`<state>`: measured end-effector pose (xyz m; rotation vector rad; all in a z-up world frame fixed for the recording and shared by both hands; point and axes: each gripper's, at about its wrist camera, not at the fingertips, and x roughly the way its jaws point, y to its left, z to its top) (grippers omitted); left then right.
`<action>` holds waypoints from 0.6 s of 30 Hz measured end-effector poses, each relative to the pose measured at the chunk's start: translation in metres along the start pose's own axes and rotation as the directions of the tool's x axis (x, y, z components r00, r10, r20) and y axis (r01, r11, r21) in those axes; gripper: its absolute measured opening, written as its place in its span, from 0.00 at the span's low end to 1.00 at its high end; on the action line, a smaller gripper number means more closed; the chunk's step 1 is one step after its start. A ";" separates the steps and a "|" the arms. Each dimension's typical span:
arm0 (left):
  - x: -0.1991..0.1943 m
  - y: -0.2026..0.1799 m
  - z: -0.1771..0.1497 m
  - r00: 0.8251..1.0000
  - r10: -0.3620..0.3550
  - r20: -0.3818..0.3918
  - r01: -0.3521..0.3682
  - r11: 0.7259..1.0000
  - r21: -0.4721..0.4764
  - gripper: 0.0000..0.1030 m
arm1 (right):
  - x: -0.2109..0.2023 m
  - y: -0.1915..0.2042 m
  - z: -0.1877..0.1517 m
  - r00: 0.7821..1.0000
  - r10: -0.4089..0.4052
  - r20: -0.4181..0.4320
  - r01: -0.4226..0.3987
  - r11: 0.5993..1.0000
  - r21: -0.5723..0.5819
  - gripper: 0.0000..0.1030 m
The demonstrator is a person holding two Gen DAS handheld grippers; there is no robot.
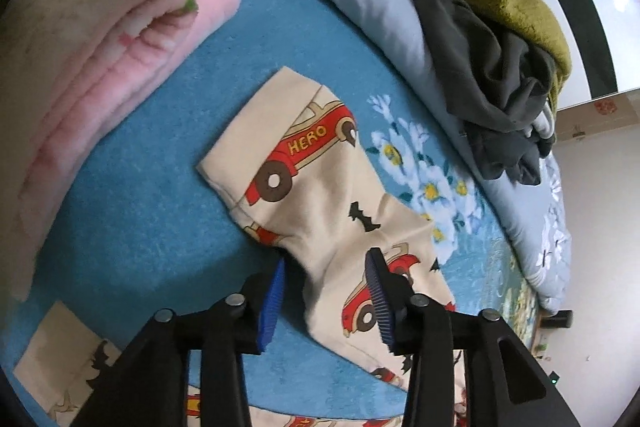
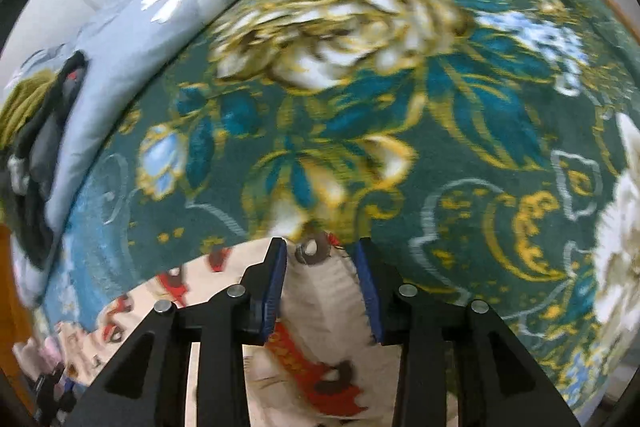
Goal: Fold clothes
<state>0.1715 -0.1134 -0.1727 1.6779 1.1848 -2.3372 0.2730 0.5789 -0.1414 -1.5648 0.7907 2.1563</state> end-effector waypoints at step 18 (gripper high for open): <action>0.000 0.002 -0.001 1.000 0.014 0.022 -0.014 1.000 0.020 0.42 | -0.031 0.001 0.059 0.941 -0.250 0.228 0.255 0.967 0.005 0.02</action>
